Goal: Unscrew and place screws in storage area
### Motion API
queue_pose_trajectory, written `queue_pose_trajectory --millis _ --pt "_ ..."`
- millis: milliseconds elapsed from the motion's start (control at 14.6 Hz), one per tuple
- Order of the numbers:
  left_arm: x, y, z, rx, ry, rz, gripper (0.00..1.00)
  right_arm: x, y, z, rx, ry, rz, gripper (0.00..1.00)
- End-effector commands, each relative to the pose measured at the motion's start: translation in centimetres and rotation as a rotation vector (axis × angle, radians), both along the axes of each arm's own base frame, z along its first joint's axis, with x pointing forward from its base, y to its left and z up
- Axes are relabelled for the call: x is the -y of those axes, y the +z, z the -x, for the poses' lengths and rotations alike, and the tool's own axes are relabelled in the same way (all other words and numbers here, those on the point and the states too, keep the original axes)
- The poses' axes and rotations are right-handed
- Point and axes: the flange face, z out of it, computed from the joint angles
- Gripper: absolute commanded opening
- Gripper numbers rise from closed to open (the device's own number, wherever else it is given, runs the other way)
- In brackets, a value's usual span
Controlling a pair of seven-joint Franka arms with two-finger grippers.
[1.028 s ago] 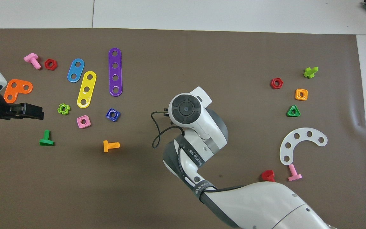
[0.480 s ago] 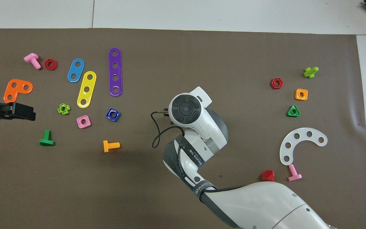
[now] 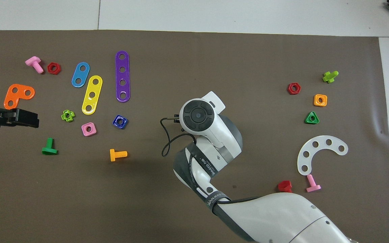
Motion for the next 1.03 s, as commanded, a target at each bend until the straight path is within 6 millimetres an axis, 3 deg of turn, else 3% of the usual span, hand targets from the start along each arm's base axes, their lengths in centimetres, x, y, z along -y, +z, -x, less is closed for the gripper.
queue_pose_trajectory --millis 0,137,274,411,548,754,960 --pt "-0.2 0.7 -0.6 0.053 0.015 -0.021 1.00 0.0 0.0 -0.4 0.021 0.019 0.002 0.26" --pt "0.0 0.7 -0.7 0.054 0.012 -0.019 1.00 0.0 -0.1 -0.4 0.019 0.021 0.004 0.00" --pt "0.6 1.2 -1.1 0.066 0.005 -0.013 1.00 0.5 -0.1 -0.7 0.015 0.011 0.006 0.00" --pt "0.9 2.9 -1.4 0.089 0.005 -0.013 1.00 0.7 0.2 -1.0 0.015 0.008 0.007 0.00" --pt "1.7 3.3 -2.2 0.063 -0.007 -0.021 1.00 2.1 1.5 -1.8 0.021 -0.014 0.006 0.00" --pt "1.9 5.1 -2.8 0.038 -0.009 -0.024 1.00 8.6 7.6 -4.2 0.045 -0.007 0.014 0.00" --pt "2.2 4.3 -2.3 0.025 -0.010 -0.026 1.00 16.8 10.8 -6.5 0.033 0.028 0.037 0.00"
